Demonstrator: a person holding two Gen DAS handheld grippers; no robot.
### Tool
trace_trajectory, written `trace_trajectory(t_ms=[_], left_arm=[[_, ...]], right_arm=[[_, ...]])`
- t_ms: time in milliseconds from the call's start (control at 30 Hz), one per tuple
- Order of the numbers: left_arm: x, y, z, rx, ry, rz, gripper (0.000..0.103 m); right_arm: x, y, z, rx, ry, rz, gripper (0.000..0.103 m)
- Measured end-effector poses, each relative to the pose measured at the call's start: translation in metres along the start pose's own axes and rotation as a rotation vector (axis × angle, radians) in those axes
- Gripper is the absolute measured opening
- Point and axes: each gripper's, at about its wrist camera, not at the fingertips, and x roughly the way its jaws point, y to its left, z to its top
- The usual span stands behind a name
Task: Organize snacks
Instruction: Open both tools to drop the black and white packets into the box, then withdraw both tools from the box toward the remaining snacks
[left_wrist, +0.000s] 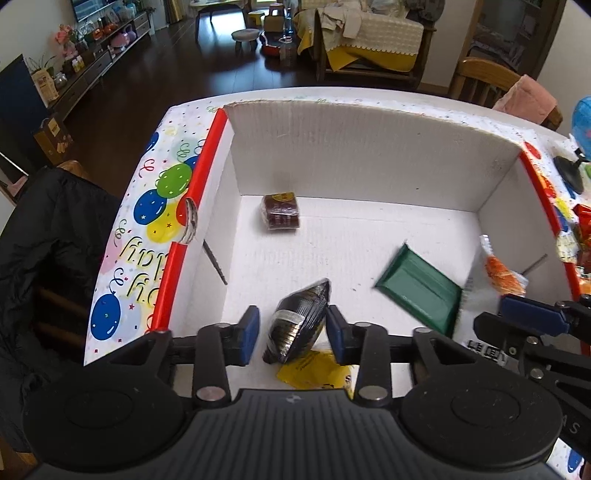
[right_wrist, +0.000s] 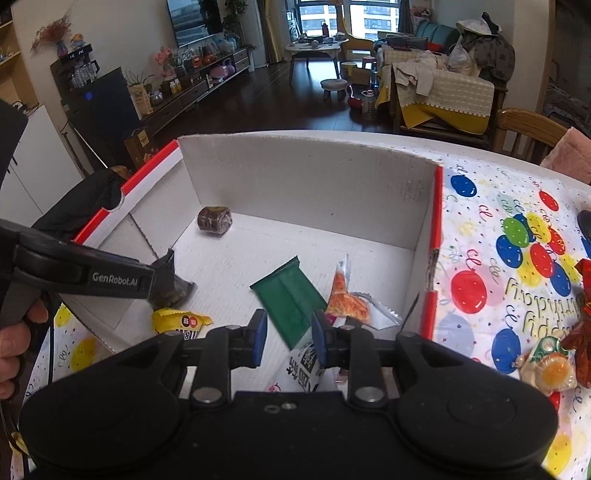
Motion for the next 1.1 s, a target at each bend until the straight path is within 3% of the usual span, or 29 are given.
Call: trace_trajectory(t_ms=[67,133,500,867,1100], left_arm=[[-0.007,-0.002,-0.002,0.004,-0.014,-0.003,0.054],[-0.014,-0.005,-0.004,0.008,-0.033,-0.006,0.057],[-0.062,-0.013,-0.017,-0.012,-0.132,0.001,0.058],[-0.111,-0.036,-0.036,0.000,-0.211,-0.047,0.064],[-0.138,-0.061,-0.048,0.011,-0.259,-0.085,0.066]], right_arm=[[-0.005,0.000,0.000,0.002,-0.009,0.000,0.027],[-0.010,0.001,-0.001,0.005,-0.024,-0.004,0.028],[-0.052,-0.002,-0.006,0.045,-0.107,0.008,0.041],[-0.100,-0.012,-0.020,0.086,-0.192,0.024,0.056],[-0.132,-0.026,-0.030,0.114,-0.255,0.043,0.070]])
